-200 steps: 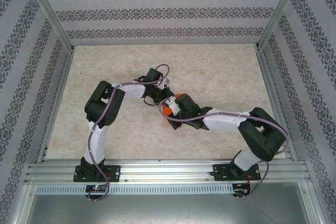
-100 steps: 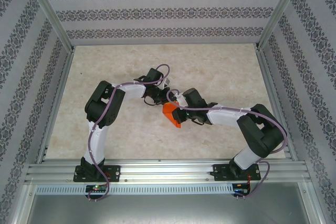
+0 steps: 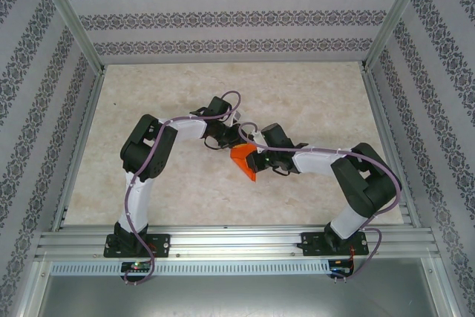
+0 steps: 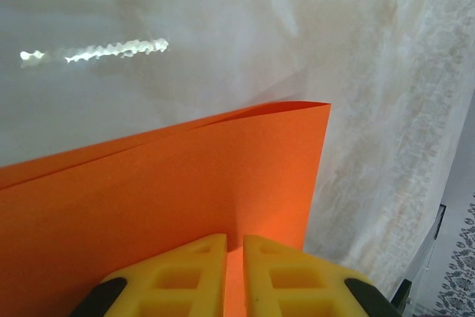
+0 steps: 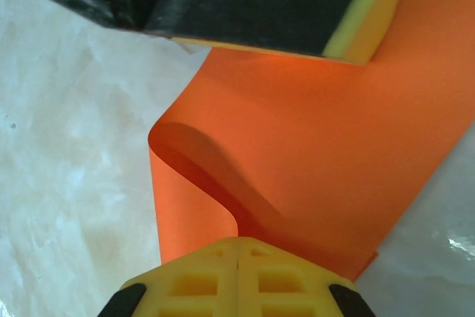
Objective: Fold a paper plane with a square sheet of paper (fold left side to right side)
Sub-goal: Third fold the triangle at the center of the table.
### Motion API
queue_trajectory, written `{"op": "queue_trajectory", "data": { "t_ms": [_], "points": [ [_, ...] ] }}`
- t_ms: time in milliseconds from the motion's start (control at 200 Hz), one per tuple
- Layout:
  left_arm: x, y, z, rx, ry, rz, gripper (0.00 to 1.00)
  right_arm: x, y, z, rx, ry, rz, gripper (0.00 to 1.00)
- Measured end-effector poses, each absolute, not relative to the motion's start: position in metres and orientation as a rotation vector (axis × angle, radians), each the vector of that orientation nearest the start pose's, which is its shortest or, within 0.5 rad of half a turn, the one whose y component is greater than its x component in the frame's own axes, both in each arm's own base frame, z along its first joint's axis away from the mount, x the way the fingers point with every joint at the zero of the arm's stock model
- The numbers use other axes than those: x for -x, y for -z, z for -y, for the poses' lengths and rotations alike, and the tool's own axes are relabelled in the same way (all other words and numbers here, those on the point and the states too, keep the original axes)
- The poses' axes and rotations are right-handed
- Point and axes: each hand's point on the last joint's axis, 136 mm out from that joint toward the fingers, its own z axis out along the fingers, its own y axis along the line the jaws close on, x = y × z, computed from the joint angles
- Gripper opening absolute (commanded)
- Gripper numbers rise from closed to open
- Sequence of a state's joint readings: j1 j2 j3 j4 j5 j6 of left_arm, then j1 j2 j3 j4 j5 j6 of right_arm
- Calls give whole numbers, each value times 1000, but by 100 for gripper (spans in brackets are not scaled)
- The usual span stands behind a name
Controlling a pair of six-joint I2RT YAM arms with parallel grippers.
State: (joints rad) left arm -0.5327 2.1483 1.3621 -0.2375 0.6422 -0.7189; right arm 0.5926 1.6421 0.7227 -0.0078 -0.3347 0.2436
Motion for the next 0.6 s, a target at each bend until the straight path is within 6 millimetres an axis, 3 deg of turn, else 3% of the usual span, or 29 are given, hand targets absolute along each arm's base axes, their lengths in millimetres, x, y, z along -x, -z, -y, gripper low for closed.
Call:
{"op": "queue_trajectory", "data": {
  "t_ms": [600],
  "points": [
    [-370,-23,337,0,1222,-2829,15,-289,-22,-245,514,-734,-2558,0]
  ]
}}
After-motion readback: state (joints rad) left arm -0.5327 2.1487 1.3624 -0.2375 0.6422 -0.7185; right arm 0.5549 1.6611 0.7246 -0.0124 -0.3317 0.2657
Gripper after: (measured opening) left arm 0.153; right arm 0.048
